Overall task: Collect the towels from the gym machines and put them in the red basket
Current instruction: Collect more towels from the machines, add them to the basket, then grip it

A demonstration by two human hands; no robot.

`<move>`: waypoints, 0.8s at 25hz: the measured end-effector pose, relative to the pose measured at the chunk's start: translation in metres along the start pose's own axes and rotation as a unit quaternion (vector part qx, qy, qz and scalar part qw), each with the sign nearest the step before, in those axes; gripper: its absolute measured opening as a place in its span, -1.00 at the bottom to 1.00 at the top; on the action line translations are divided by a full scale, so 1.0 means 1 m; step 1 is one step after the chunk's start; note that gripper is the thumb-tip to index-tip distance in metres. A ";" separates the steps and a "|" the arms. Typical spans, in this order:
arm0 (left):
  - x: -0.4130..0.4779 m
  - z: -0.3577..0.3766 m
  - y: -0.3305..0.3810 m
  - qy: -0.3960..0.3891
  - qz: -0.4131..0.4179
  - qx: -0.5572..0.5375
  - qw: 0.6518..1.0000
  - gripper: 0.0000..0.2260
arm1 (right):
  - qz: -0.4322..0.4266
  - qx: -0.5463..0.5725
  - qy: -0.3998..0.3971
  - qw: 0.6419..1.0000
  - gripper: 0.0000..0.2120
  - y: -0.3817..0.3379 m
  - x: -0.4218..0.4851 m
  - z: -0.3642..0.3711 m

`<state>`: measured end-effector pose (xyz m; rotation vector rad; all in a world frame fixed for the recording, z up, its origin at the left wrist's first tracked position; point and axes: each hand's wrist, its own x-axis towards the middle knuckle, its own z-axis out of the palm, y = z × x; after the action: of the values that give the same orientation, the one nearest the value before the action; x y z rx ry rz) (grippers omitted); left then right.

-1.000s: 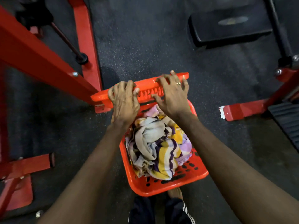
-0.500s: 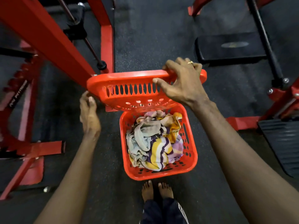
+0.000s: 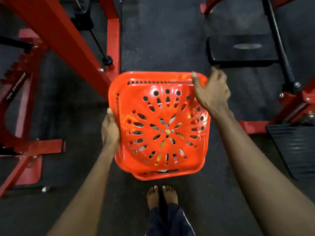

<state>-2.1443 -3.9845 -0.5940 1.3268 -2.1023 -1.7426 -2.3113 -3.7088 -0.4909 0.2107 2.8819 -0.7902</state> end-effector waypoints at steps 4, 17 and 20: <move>0.007 0.006 -0.083 -0.020 -0.107 0.019 0.994 -0.18 | 0.179 0.048 -0.195 0.963 -0.17 0.082 -0.049 0.058; 0.024 0.044 -0.108 -0.080 -0.125 0.178 0.973 -0.61 | 0.037 -0.082 -0.258 0.962 -0.29 0.134 -0.083 0.124; 0.028 0.043 -0.108 -0.098 -0.122 0.215 0.964 -0.62 | 0.031 -0.083 -0.245 0.965 -0.28 0.131 -0.089 0.131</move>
<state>-2.1275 -3.9675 -0.7111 1.6402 -2.6442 -1.6135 -2.1878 -3.6734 -0.6513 0.0712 2.4397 -0.4975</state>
